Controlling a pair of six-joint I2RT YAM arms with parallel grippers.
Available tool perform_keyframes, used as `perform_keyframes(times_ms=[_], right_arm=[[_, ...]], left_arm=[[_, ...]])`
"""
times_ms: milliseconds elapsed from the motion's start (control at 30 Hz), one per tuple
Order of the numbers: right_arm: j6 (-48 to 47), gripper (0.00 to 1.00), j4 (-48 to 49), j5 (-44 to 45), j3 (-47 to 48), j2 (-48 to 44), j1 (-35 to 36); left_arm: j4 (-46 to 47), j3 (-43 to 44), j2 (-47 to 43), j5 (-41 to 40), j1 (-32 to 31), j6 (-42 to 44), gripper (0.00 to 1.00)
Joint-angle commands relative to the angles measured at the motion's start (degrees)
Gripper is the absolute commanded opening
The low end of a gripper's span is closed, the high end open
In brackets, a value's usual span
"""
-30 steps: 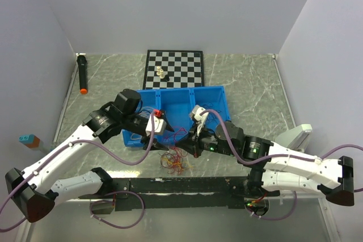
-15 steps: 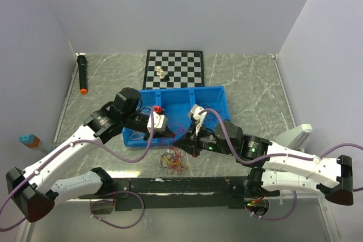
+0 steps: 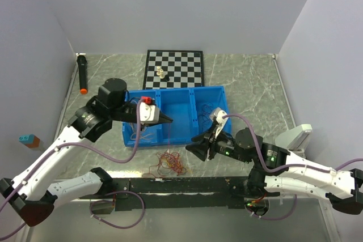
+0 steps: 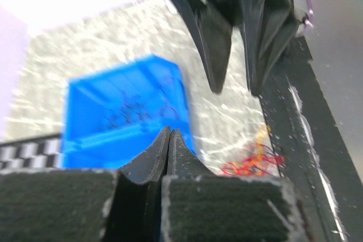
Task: Untangle the cables
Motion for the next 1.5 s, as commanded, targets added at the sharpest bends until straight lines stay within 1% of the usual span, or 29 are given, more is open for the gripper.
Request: perform_keyframes(times_ms=[0,133,367,500,600,700,767,800,900,1033,1133,1300,1367,1467], right_arm=[[1.84,0.57,-1.49,1.1,-2.58,-1.22,-0.24],[1.4,0.66,1.23,-1.8,-4.43,1.23,-0.24],[-1.41,0.7,10.53,-5.49,-2.85,12.91,-0.24],[-3.52,0.71,15.81,-6.63,-1.71,18.89,-0.24],[-4.66,0.71,19.51,-6.55,-0.65,23.2,-0.24],[-4.58,0.7,21.53,-3.13,-0.21,25.75,-0.24],[-4.84,0.7,22.85,-2.15,-0.56,26.02,-0.24],[-4.75,0.7,23.29,0.28,-0.82,25.93,-0.24],[-5.19,0.7,22.94,3.55,-0.65,25.76,-0.24],[-5.9,0.7,23.12,5.4,-0.21,27.33,-0.24],[-6.07,0.7,25.05,4.97,-0.3,28.74,-0.16],[-6.25,0.7,29.62,2.6,0.05,30.5,-0.16],[-6.42,0.7,30.06,1.89,1.45,31.99,-0.24],[-6.25,0.67,29.27,0.58,2.78,34.89,-0.24]], left_arm=[[-0.72,6.5,-0.81,0.56,0.25,-0.69,0.01],[-0.2,14.22,0.68,-0.75,0.33,-1.48,0.01],[1.65,29.08,4.11,-4.53,0.33,-2.45,0.01],[3.4,34.18,4.99,-5.94,0.33,-4.11,0.01],[6.21,34.72,4.29,-6.12,0.25,-6.31,0.01],[6.75,34.63,3.68,-6.03,-0.02,-6.93,0.01],[7.27,34.11,3.15,-6.56,-0.37,-7.02,0.01],[7.97,33.93,2.8,-6.82,-0.54,-7.37,0.01],[8.33,34.72,2.97,-6.91,-0.81,-7.29,0.01],[10.25,35.69,3.24,-8.57,-1.16,-6.67,0.01],[13.6,36.91,3.5,-10.68,-1.69,-5.88,0.01],[15.79,40.61,5.08,-13.5,-2.3,-2.45,0.01],[18.51,40.09,4.91,-14.46,-2.3,-0.88,0.01],[25.44,37.63,4.12,-17.19,-2.65,2.28,0.01]])
